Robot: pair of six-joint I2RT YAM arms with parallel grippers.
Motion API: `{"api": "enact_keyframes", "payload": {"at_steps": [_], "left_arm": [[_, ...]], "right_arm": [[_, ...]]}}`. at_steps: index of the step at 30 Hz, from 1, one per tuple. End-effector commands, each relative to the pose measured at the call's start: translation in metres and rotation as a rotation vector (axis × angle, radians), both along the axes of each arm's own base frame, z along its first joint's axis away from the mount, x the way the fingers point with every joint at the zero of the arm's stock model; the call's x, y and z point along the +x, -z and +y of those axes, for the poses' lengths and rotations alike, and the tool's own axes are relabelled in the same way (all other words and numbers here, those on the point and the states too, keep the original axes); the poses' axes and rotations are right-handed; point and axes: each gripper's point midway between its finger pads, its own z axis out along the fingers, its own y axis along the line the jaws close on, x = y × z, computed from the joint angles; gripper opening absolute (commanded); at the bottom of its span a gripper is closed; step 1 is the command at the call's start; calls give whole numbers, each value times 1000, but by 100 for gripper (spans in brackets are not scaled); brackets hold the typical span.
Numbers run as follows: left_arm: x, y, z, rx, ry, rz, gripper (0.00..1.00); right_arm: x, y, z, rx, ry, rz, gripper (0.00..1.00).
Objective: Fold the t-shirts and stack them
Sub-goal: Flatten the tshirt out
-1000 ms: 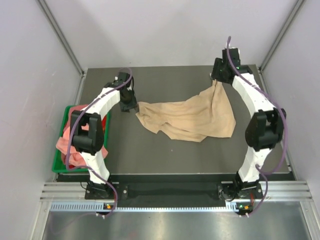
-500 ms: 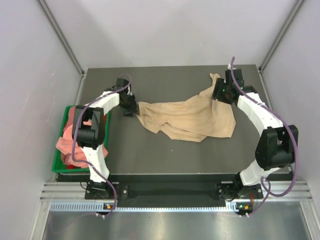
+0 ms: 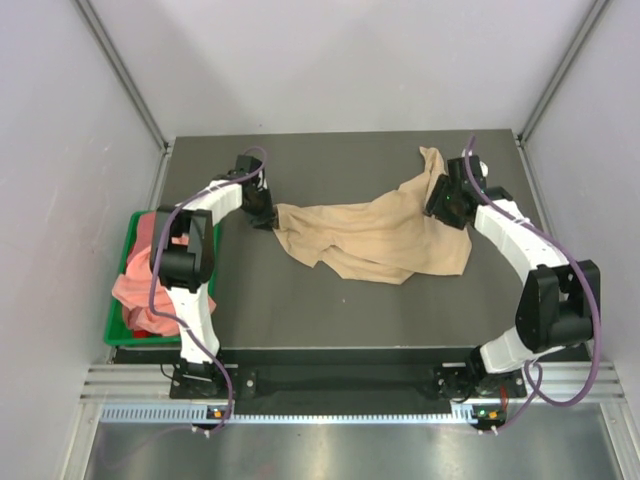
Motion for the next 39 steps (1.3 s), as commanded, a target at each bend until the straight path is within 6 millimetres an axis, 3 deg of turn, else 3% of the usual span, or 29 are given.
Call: {"api": "enact_keyframes", "payload": {"at_steps": [1, 4, 7, 9, 10, 11, 13, 15, 16, 17, 20, 25, 28, 31, 36, 39], "left_arm": [[-6, 20, -1, 34, 23, 49, 20], [-7, 13, -7, 3, 26, 50, 3], [-13, -5, -2, 31, -1, 67, 0], [-12, -34, 9, 75, -52, 16, 0], [-19, -43, 13, 90, -70, 22, 0], [-21, -70, 16, 87, -89, -31, 0], [-30, -95, 26, 125, -127, -65, 0], [-41, -146, 30, 100, -141, -183, 0], [-42, -144, 31, 106, -142, -178, 0], [-48, -166, 33, 99, -148, -231, 0], [-60, -194, 41, 108, -161, -299, 0], [-70, -233, 46, 99, -169, -407, 0], [-70, -245, 46, 90, -171, -444, 0], [-72, -257, 44, 71, -173, -464, 0], [-69, -283, 53, 95, -217, -526, 0], [-67, -287, 54, 98, -221, -526, 0]], "right_arm": [[-31, 11, -15, 17, 196, 71, 56], [-47, 19, -29, 18, 314, 93, 58], [-60, 26, -49, 1, 415, 122, 59], [-69, 30, -65, -22, 476, 143, 59], [-71, 28, -69, -23, 493, 139, 59], [-74, 29, -73, -26, 509, 141, 59], [-84, 27, -82, -28, 554, 135, 60], [-95, 27, -89, -37, 597, 122, 60], [-98, 27, -91, -34, 612, 116, 60], [-101, 29, -93, -31, 633, 115, 60], [-107, 34, -94, -9, 669, 103, 61], [-99, 53, -85, 53, 629, 50, 61], [-97, 70, -85, 38, 619, 73, 61], [-82, 80, -78, 49, 538, 49, 60], [-56, 73, -68, 67, 425, -39, 58], [-49, 78, -69, 57, 416, -43, 56]]}}
